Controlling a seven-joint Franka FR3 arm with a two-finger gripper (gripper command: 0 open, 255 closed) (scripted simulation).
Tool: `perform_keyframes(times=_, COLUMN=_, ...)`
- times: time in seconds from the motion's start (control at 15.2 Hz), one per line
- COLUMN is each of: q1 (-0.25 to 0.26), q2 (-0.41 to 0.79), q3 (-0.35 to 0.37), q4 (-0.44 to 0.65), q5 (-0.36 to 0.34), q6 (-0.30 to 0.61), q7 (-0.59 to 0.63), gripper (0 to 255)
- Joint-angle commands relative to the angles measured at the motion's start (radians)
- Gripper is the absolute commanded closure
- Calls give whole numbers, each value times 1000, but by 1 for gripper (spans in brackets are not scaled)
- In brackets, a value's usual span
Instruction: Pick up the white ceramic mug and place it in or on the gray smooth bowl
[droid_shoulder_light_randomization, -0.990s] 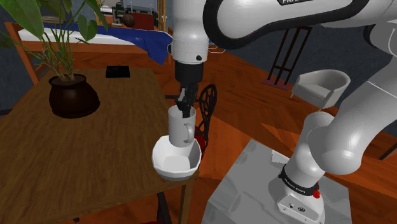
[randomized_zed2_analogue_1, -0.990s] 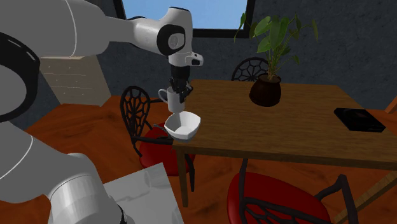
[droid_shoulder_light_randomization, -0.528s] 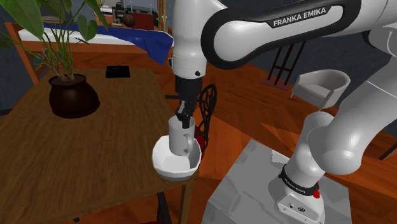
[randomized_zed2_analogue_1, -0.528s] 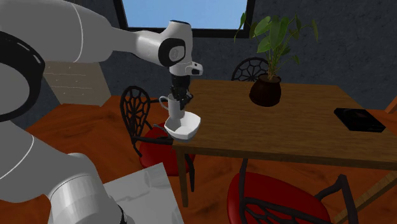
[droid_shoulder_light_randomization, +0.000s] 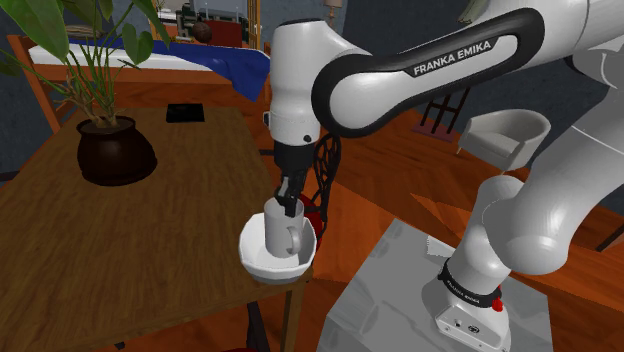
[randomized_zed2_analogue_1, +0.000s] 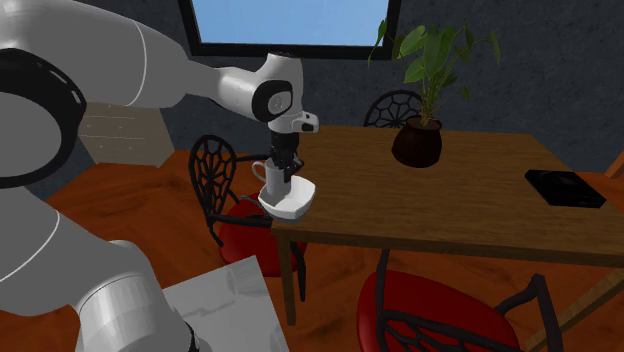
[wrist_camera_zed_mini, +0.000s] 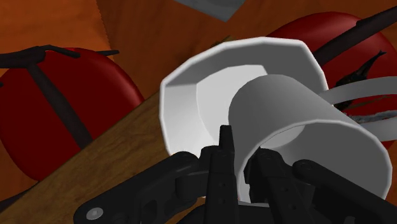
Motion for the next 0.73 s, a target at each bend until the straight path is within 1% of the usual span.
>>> perform_keyframes(times=0.0, q1=0, q2=2, q3=0, q4=-3, q5=0, q6=6, q7=0, gripper=255)
perform_keyframes(times=0.33, q1=0, q2=2, q3=0, q4=-3, q5=0, q6=6, q7=0, gripper=255)
perform_keyframes(times=0.4, q1=0, q2=2, q3=0, q4=-3, q5=0, q6=6, q7=0, gripper=0)
perform_keyframes(times=0.66, q1=0, q2=2, q3=0, q4=-3, q5=0, q6=6, q7=0, gripper=0)
